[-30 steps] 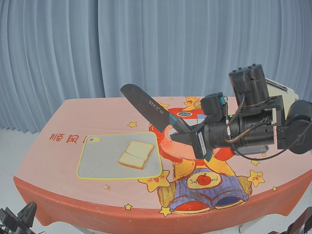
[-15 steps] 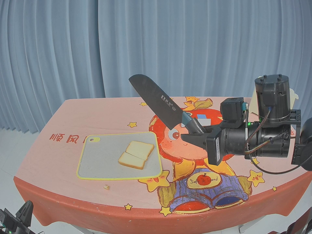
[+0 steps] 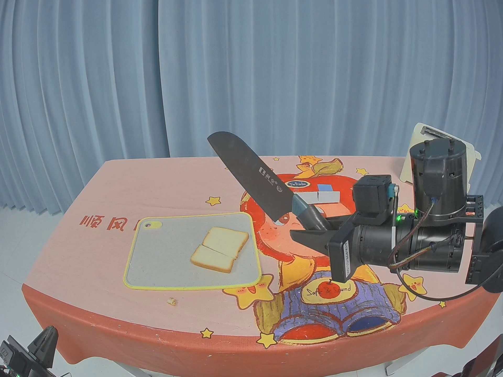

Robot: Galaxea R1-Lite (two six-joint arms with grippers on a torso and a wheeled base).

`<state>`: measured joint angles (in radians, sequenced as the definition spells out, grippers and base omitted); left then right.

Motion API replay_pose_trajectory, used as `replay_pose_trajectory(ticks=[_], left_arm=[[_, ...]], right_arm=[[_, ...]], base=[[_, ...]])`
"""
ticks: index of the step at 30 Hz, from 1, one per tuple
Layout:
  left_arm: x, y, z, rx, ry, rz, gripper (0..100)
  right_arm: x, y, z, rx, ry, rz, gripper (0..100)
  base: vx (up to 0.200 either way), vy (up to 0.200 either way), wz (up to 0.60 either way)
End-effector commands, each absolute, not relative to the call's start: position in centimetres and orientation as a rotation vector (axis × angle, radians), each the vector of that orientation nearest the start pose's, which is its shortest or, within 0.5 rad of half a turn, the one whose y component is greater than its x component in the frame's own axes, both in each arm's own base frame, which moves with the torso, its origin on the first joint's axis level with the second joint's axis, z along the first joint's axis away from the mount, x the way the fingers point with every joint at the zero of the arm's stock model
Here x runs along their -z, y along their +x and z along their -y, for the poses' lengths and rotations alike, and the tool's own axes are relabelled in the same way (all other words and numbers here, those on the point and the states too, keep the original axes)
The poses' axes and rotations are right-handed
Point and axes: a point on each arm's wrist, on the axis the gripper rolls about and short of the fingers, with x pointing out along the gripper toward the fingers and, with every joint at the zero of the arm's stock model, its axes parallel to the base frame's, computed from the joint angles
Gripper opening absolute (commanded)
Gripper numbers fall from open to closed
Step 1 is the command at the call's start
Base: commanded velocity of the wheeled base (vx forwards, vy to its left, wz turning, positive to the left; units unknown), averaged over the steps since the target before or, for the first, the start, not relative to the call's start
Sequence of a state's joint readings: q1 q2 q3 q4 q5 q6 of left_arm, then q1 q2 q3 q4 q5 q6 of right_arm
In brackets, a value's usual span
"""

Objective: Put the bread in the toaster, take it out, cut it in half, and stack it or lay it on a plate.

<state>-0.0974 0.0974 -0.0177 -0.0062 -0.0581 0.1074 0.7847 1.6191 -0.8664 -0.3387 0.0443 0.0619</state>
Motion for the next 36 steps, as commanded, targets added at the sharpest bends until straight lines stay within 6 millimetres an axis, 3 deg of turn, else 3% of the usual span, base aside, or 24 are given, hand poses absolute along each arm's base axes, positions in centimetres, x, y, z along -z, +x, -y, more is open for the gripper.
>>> replay_pose_trajectory(ticks=[1, 5, 11, 36], left_arm=[[-7.82, -1.51, -0.02, 0.156, 0.1, -0.086, 0], [-7.79, -1.49, -0.16, 0.084, -0.006, -0.097, 0], [-7.67, -2.01, -0.05, -0.048, -0.01, -0.03, 0], [-7.6, -2.12, -0.08, -0.02, -0.003, -0.021, 0]], right_arm=[[-19.18, 20.21, -20.54, -0.807, -0.101, -0.429, 0], [-19.41, 20.46, -20.35, -0.797, -0.094, -0.421, 0], [-19.59, 20.3, -20.28, -0.77, -0.098, -0.411, 0], [-19.84, 20.88, -20.25, -0.713, -0.078, -0.346, 0]], base=[[0.0, 0.0, 0.0], [0.0, 0.0, 0.0], [0.0, 0.0, 0.0], [0.0, 0.0, 0.0]])
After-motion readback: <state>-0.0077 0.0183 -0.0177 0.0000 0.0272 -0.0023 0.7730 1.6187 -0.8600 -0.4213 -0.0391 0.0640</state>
